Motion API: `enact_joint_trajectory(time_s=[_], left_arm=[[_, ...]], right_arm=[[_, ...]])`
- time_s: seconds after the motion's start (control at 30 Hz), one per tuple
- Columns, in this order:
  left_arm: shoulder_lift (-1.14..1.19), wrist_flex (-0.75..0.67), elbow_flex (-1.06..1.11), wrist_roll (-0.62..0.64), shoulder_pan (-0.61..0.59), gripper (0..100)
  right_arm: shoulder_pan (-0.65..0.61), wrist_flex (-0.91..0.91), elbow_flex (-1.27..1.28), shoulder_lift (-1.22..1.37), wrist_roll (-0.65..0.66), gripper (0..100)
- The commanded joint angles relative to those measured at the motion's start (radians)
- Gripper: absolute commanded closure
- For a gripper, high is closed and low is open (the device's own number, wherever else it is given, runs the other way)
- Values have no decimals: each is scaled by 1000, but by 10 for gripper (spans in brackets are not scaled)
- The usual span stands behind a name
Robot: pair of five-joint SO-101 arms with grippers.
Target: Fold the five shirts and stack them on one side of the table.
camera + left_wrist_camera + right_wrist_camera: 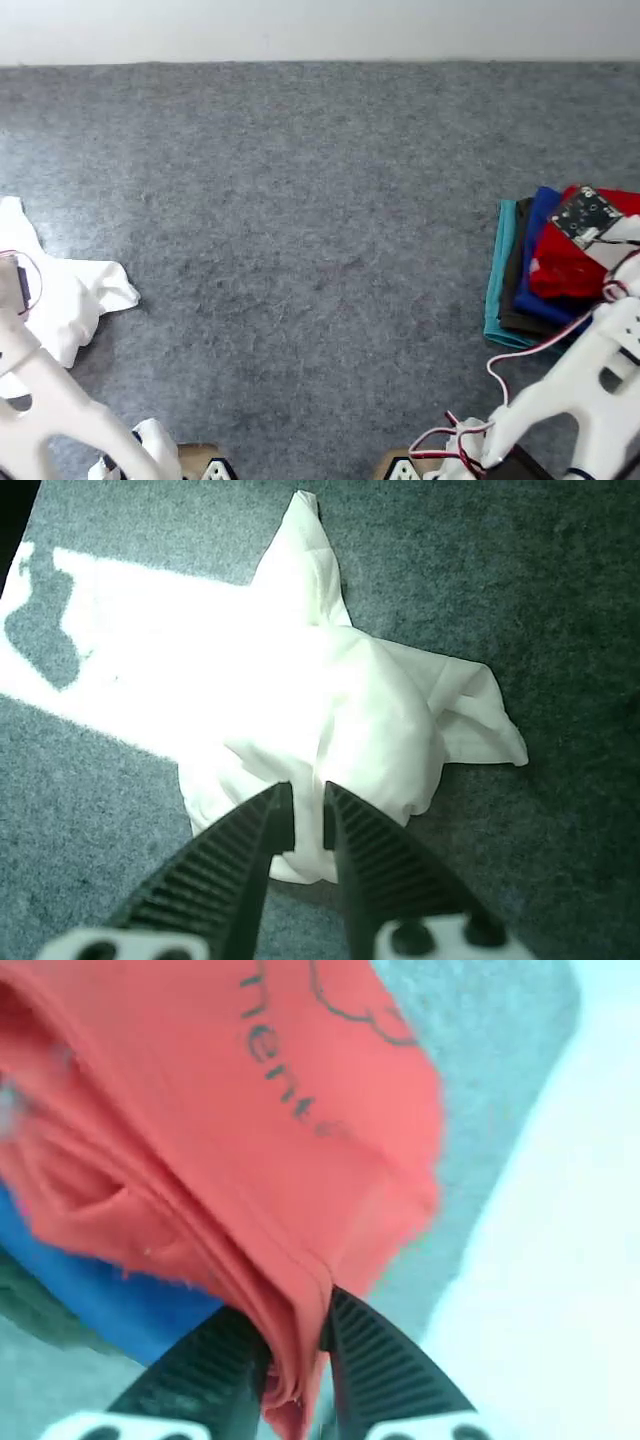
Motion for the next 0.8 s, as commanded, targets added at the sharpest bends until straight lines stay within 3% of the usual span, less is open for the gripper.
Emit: enact_joint_trajectory(time_s=[0.0, 0.17, 0.27, 0.33, 0.4, 0.57, 0.77], left_arm=[[2, -11, -5, -9, 6, 942], [2, -9, -4, -9, 6, 942], [2, -6, -4, -9, 6, 942], [2, -5, -4, -9, 6, 942], [2, -5, -4, -8, 6, 942], [-3, -3, 18, -8, 6, 942], [-6, -3, 41, -8, 6, 942]], right_arm=[[16, -13, -66, -39, 106, 987], [33, 114, -66, -33, 178, 971], [51, 153, -66, -39, 164, 834], [65, 125, -71, -39, 74, 714], [77, 77, -72, -42, -21, 655], [65, 38, -74, -114, -69, 724], [-7, 205, -71, -202, -115, 790]])
